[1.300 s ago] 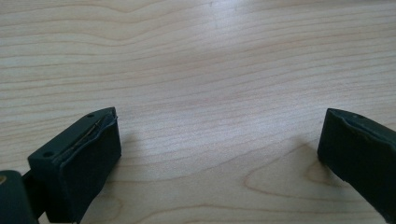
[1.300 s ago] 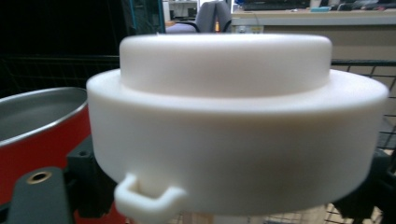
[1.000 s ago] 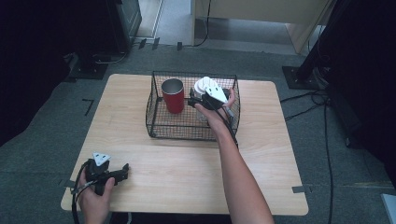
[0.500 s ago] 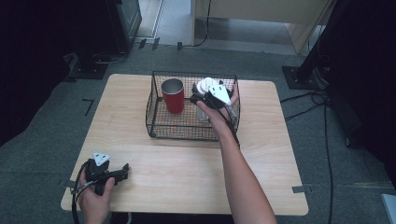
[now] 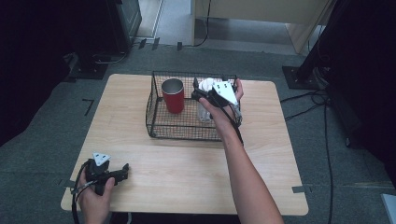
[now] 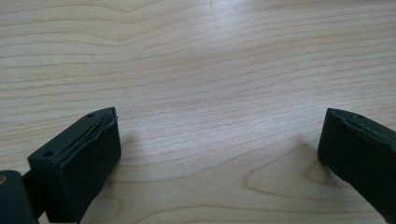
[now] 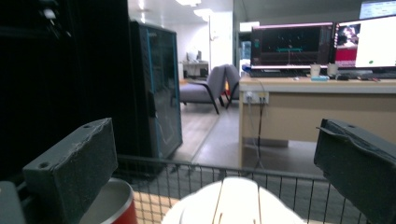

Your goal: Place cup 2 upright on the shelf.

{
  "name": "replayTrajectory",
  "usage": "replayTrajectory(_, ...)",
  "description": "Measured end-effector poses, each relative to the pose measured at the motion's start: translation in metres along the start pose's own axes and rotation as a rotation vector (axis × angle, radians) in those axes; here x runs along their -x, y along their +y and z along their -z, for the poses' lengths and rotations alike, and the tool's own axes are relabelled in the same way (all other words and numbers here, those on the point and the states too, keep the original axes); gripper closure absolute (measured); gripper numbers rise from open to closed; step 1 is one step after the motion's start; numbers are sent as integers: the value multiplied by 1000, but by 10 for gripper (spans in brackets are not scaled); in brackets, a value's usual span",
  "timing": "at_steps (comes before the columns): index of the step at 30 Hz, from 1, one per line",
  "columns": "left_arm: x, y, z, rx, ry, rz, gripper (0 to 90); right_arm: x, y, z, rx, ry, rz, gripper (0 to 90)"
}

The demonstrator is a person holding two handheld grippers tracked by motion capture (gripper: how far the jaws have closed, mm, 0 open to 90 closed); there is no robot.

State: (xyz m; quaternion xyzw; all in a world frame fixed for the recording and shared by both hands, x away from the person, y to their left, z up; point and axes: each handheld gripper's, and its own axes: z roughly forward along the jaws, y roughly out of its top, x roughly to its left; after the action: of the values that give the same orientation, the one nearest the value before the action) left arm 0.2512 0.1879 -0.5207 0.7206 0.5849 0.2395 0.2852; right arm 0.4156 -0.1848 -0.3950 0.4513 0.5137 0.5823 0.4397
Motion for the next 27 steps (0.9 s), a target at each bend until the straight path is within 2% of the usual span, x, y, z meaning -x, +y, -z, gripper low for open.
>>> replayTrajectory(4, 0, 0, 0, 1, 0, 0, 0, 0, 12, 9, 32, 18, -13, 0)
replayTrajectory(13, 0, 0, 0, 2, 1, 1, 0, -1, 40, 35, 119, 50, -1, 0)
replayTrajectory(20, 0, 0, 0, 2, 1, -1, 0, 0, 51, 58, 167, 54, 42, 0)
replayTrajectory(27, 0, 0, 0, 1, 1, -1, 0, 5, 62, 78, 195, 58, 34, 0)
